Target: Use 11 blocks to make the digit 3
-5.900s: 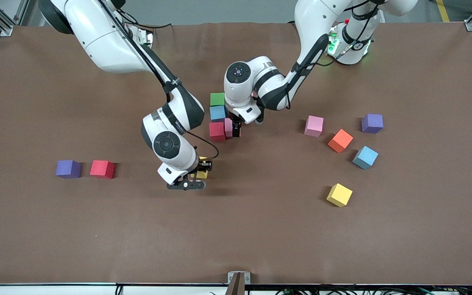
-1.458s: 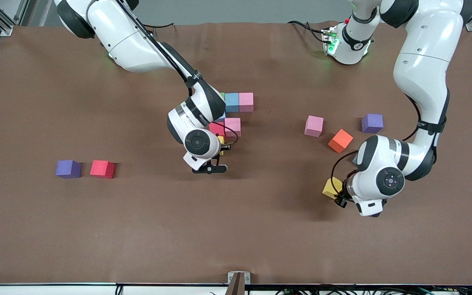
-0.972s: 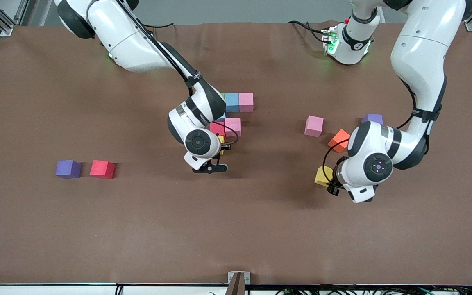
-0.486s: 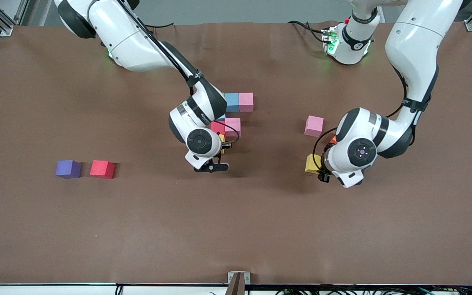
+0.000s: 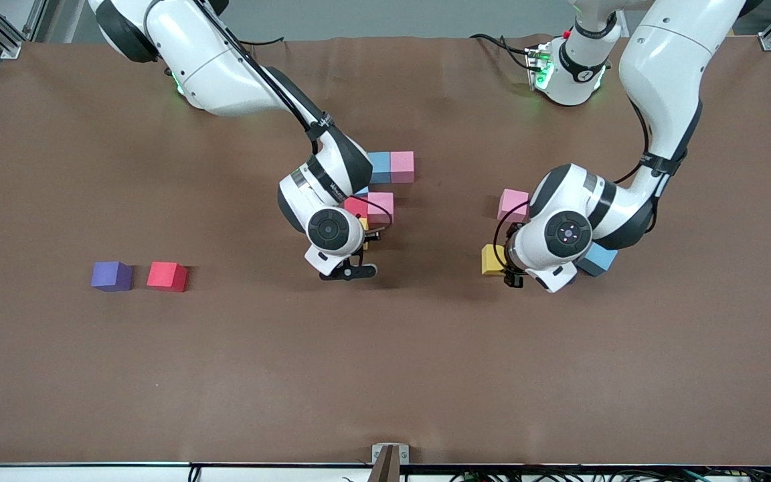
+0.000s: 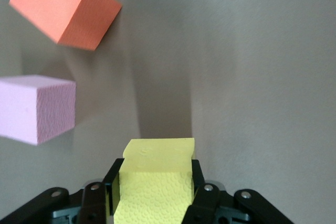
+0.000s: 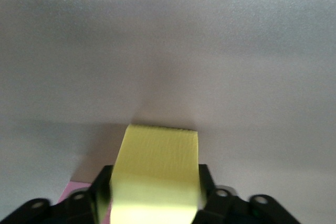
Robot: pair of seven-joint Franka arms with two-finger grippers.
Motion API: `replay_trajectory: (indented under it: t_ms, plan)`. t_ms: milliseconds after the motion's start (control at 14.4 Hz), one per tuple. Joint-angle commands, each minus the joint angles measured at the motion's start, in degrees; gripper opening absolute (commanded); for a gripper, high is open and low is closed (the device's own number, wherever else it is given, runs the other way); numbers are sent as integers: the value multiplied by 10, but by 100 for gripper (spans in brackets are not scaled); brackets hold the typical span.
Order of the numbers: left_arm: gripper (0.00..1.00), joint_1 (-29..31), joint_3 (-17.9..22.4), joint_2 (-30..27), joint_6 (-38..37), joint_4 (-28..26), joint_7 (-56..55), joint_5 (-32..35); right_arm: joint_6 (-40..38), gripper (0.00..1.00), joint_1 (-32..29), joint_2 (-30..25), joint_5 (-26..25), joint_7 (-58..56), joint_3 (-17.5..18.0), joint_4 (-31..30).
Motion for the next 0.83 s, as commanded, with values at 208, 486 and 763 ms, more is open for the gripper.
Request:
replay_trajectory:
  t_ms: [208, 486, 763]
  plan:
    - [18, 7, -30, -20, 8, -29, -56, -8, 4, 100, 4, 6, -7, -6, -1, 5]
    - [17, 5, -53, -19, 10, -36, -100, -8, 3, 100, -4, 3, -7, -5, -1, 11]
    - [17, -2, -77, -19, 56, -63, -130, 0, -5, 100, -32, -18, -2, -4, -4, 35]
